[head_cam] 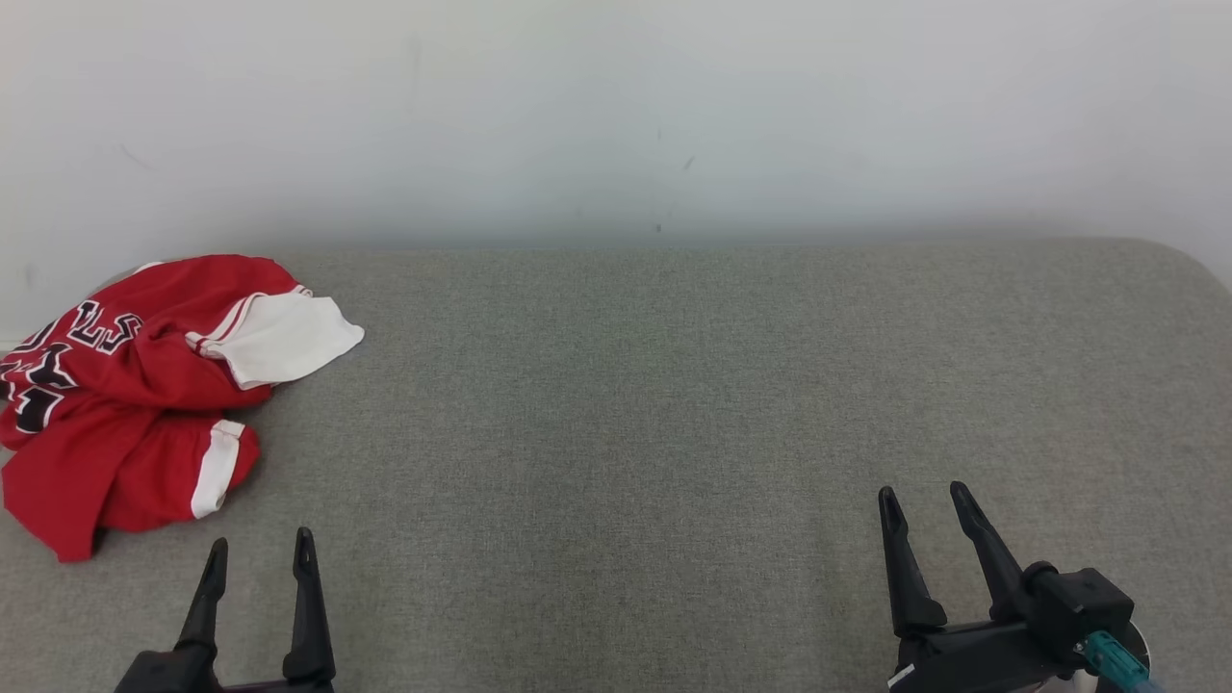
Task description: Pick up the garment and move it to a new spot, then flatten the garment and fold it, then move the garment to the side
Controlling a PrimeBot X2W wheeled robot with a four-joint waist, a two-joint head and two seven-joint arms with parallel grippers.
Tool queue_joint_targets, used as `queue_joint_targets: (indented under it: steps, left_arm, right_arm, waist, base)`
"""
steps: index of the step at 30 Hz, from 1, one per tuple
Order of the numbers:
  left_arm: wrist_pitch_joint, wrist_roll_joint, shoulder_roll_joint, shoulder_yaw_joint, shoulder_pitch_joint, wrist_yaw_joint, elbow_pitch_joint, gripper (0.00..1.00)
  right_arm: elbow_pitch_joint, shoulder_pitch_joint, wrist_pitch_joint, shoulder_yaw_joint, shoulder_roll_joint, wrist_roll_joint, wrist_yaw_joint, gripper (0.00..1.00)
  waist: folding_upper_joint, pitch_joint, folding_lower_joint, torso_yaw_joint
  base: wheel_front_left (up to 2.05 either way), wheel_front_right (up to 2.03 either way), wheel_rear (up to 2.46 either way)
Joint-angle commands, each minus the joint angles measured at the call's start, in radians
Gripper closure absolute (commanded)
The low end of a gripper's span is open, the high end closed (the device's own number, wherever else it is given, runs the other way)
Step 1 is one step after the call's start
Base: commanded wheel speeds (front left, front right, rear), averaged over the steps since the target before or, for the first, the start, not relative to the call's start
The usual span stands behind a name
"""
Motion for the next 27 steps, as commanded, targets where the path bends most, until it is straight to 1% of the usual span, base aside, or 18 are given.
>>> queue_joint_targets:
  steps: [1, 11, 17, 22, 27]
  left_arm:
    - [-0.009, 0.022, 0.005, 0.001, 0.009, 0.004, -0.009, 0.00]
    - [-0.028, 0.073, 0.006, 0.012, 0.015, 0.014, 0.002, 0.00]
    - [-0.038, 0.092, 0.005, 0.011, 0.017, 0.009, 0.010, 0.00]
    - [-0.033, 0.100, 0.004, 0.008, 0.019, 0.006, 0.008, 0.00]
    - [-0.026, 0.075, 0.005, 0.011, 0.018, 0.003, 0.005, 0.00]
  right_arm:
    - [-0.009, 0.006, -0.009, 0.001, -0.003, -0.022, -0.002, 0.00]
    - [-0.026, 0.013, -0.018, -0.023, -0.003, -0.073, -0.002, 0.00]
    - [-0.039, 0.022, -0.020, -0.028, -0.003, -0.083, -0.002, 0.00]
    - [-0.045, 0.023, -0.017, -0.030, -0.003, -0.068, -0.002, 0.00]
    - [-0.041, 0.023, -0.011, -0.036, -0.003, -0.026, -0.002, 0.00]
  waist:
    - [-0.0001, 0.000, 0.0000, 0.001]
    - [-0.0001, -0.004, 0.0000, 0.004]
    - [-0.0001, -0.004, 0.0000, 0.004]
    - [-0.0001, -0.002, 0.0000, 0.004]
    - [-0.0001, -0.001, 0.0000, 0.003]
  base:
    - [0.00, 0.00, 0.00]
    - [0.00, 0.00, 0.00]
    - [0.00, 0.00, 0.00]
    - [0.00, 0.00, 0.00]
    - [0.00, 0.00, 0.00]
